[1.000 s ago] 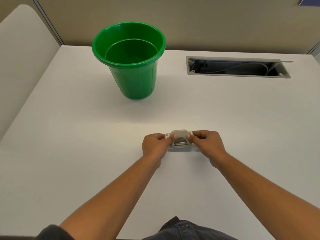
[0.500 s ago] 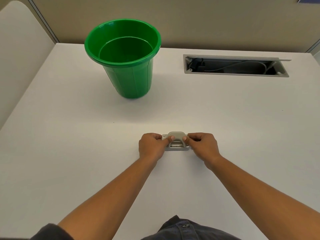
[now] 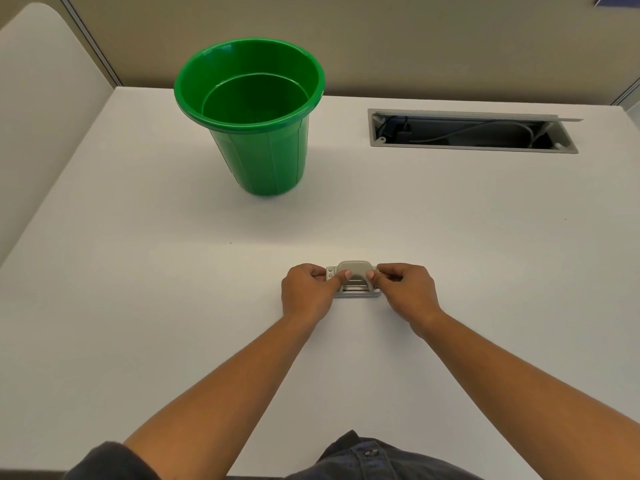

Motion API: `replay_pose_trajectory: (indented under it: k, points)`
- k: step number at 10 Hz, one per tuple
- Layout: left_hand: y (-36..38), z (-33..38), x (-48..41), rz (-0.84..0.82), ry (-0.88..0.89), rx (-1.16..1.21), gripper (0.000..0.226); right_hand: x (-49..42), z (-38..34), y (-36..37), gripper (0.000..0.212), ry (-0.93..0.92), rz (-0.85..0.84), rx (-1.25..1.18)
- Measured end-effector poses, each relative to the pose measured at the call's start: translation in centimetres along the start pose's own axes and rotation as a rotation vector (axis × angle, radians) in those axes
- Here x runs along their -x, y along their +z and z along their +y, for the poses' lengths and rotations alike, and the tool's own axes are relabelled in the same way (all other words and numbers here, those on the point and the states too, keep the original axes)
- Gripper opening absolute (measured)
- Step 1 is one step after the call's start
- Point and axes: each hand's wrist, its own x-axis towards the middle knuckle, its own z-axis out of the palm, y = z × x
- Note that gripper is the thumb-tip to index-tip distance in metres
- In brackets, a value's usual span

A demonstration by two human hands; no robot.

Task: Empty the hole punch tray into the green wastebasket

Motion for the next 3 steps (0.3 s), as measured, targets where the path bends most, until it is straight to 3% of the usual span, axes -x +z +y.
replay_pose_trajectory:
  k: [1,2,3]
  points:
    - [-0.1,-0.2,0.0,-0.024,0.028,0.008,0.042,-0.3,0.2,-0.3,0.025,-0.001,-0.030,-0.008]
    - [-0.6,0.0,0.4,-0.032,0.082,-0.034,0.039,-0.5,-0.1,-0.5,0.038,-0.021,-0.027,0.011]
    - [-1.5,-0.9,0.4,0.093,0.321,-0.198,0.029,-0.3,0.2,-0.8,0.030,-0.159,0.125,0.163]
